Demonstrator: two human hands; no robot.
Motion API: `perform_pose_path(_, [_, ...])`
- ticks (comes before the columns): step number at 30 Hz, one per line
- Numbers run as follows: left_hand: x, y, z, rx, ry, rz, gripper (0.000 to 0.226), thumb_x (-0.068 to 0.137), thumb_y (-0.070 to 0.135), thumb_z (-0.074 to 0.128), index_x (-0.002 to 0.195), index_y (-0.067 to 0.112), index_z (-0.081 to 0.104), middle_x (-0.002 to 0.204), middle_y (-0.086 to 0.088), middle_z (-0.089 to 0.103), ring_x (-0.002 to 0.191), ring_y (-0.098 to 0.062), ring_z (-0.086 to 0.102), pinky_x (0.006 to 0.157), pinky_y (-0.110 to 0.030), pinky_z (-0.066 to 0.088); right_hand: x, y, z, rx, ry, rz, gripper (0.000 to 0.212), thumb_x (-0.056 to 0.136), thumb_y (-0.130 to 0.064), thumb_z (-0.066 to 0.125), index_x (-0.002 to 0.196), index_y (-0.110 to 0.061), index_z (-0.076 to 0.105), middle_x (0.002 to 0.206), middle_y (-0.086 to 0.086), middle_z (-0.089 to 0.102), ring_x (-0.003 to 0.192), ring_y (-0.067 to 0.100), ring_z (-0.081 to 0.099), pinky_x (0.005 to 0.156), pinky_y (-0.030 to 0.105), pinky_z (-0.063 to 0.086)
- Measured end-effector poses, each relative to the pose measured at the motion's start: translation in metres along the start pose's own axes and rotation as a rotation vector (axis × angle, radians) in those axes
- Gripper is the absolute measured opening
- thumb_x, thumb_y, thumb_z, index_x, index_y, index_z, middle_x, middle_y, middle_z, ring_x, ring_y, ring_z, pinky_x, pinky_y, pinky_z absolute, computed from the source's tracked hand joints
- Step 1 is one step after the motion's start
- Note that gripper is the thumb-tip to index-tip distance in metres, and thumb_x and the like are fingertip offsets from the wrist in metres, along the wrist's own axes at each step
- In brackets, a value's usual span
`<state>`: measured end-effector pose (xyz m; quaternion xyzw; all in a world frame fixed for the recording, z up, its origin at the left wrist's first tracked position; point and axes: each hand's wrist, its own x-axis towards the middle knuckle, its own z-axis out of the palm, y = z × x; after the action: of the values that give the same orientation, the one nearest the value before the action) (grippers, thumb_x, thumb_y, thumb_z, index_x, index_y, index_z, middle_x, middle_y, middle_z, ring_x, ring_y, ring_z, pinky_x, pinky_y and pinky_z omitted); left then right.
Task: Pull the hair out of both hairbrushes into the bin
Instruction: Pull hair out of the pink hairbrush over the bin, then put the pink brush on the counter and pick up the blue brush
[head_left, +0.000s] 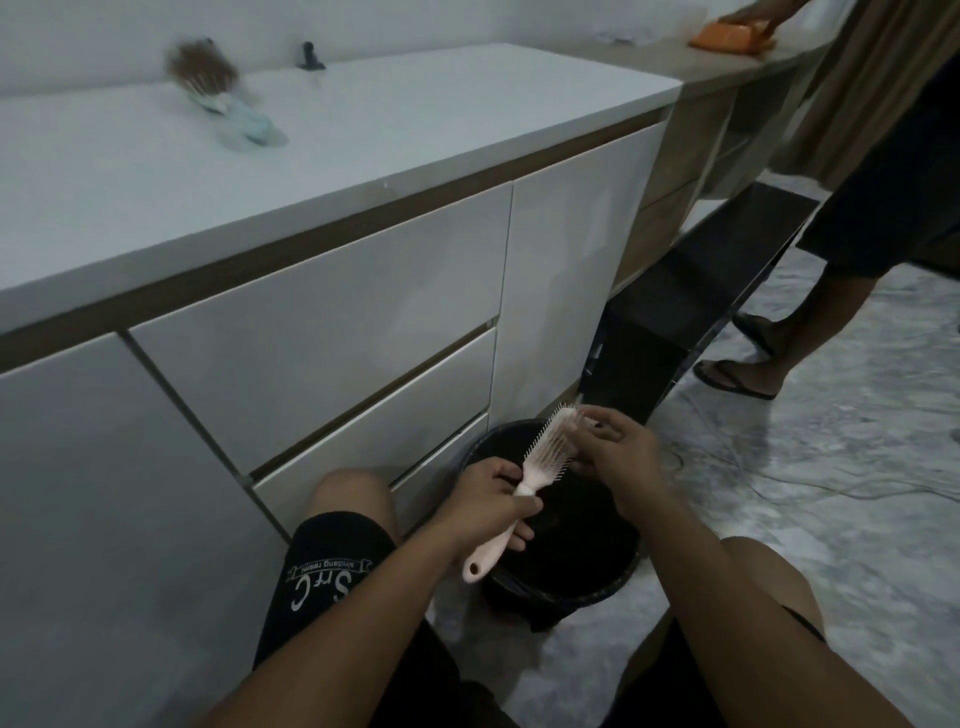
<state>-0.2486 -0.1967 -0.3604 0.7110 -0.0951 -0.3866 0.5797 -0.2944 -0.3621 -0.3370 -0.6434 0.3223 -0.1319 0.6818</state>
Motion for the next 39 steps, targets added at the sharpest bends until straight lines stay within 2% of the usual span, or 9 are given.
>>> perform_pose_path(3, [-0.003, 0.009, -0.01, 0.185, 0.077, 0.032, 0.032, 0.082, 0.006, 0.071, 0.109, 0.013, 0.054, 0.091, -0.008, 0.064, 0.05, -0.016, 0.062, 0.045, -0.028, 0.052, 0.008, -0.016, -0.001, -0.015, 0.026, -0.017, 0.021, 0.087, -0.014, 0.069, 0.109, -0.012, 0.066, 0.097, 0.013, 0.072, 0.085, 0.021, 0.071, 0.062, 0.031, 0.059])
perform_pose_path(7, [-0.009, 0.029, -0.019, 0.313, 0.22, 0.192, 0.018, 0.08, 0.007, 0.071, 0.094, 0.013, 0.062, 0.073, -0.003, 0.064, 0.049, -0.016, 0.06, 0.044, -0.027, 0.051, 0.014, -0.043, 0.001, -0.009, 0.013, -0.015, 0.019, 0.091, -0.011, 0.063, 0.11, -0.01, 0.067, 0.096, 0.014, 0.072, 0.084, 0.023, 0.073, 0.076, 0.041, 0.061])
perform_pose_path(12, [-0.028, 0.075, -0.039, 0.558, 0.438, 0.408, 0.01, 0.076, 0.021, 0.073, 0.085, 0.019, 0.074, 0.066, 0.004, 0.061, 0.062, -0.016, 0.058, 0.057, -0.024, 0.039, 0.022, -0.087, 0.014, 0.008, -0.028, -0.098, 0.027, 0.096, -0.007, 0.055, 0.121, 0.001, 0.061, 0.101, 0.02, 0.071, 0.075, 0.021, 0.073, 0.057, 0.027, 0.059])
perform_pose_path(17, [-0.052, 0.135, -0.06, 0.715, 0.524, 0.579, 0.027, 0.076, 0.029, 0.073, 0.101, 0.021, 0.076, 0.088, -0.003, 0.07, 0.081, -0.023, 0.064, 0.071, -0.034, 0.05, 0.01, -0.158, 0.04, -0.005, -0.059, -0.305, 0.026, 0.095, -0.011, 0.058, 0.12, -0.008, 0.062, 0.099, 0.008, 0.071, 0.079, 0.015, 0.074, 0.065, 0.026, 0.061])
perform_pose_path(25, [-0.098, 0.219, -0.105, 0.638, 0.727, 0.816, 0.036, 0.077, 0.023, 0.072, 0.113, 0.024, 0.071, 0.085, 0.002, 0.069, 0.077, -0.017, 0.061, 0.071, -0.029, 0.048, 0.002, -0.263, 0.112, -0.002, 0.014, -0.683, 0.011, 0.089, -0.013, 0.066, 0.1, -0.01, 0.069, 0.103, 0.012, 0.069, 0.067, 0.02, 0.074, 0.06, 0.033, 0.062])
perform_pose_path(28, [-0.109, 0.239, -0.131, 0.663, 0.815, 0.826, 0.035, 0.077, 0.024, 0.069, 0.112, 0.023, 0.072, 0.085, 0.002, 0.069, 0.078, -0.017, 0.061, 0.074, -0.031, 0.049, 0.002, -0.29, 0.147, -0.068, -0.027, -0.776, 0.012, 0.088, -0.016, 0.066, 0.099, -0.017, 0.072, 0.105, 0.005, 0.072, 0.077, 0.021, 0.074, 0.065, 0.032, 0.061])
perform_pose_path(32, [-0.123, 0.257, -0.171, 0.673, 0.916, 0.769, 0.036, 0.077, 0.024, 0.066, 0.113, 0.025, 0.071, 0.082, 0.003, 0.067, 0.078, -0.018, 0.06, 0.071, -0.03, 0.048, 0.004, -0.311, 0.195, -0.23, -0.145, -0.852, 0.018, 0.087, -0.028, 0.065, 0.104, -0.03, 0.073, 0.11, -0.015, 0.069, 0.095, 0.007, 0.068, 0.089, 0.039, 0.057])
perform_pose_path(36, [-0.133, 0.261, -0.211, 0.698, 1.016, 0.67, 0.037, 0.077, 0.028, 0.065, 0.114, 0.028, 0.069, 0.075, 0.007, 0.064, 0.076, -0.019, 0.061, 0.063, -0.029, 0.044, -0.001, -0.319, 0.241, -0.408, -0.29, -0.881, 0.029, 0.091, -0.026, 0.059, 0.119, -0.028, 0.067, 0.128, -0.012, 0.063, 0.094, 0.0, 0.064, 0.08, 0.013, 0.045])
perform_pose_path(39, [-0.135, 0.257, -0.24, 0.724, 1.076, 0.58, 0.041, 0.076, 0.028, 0.062, 0.116, 0.03, 0.067, 0.092, 0.002, 0.069, 0.086, -0.023, 0.063, 0.07, -0.032, 0.049, -0.003, -0.32, 0.276, -0.51, -0.364, -0.892, 0.033, 0.093, -0.027, 0.058, 0.125, -0.025, 0.064, 0.131, -0.006, 0.062, 0.103, 0.009, 0.062, 0.083, 0.014, 0.038])
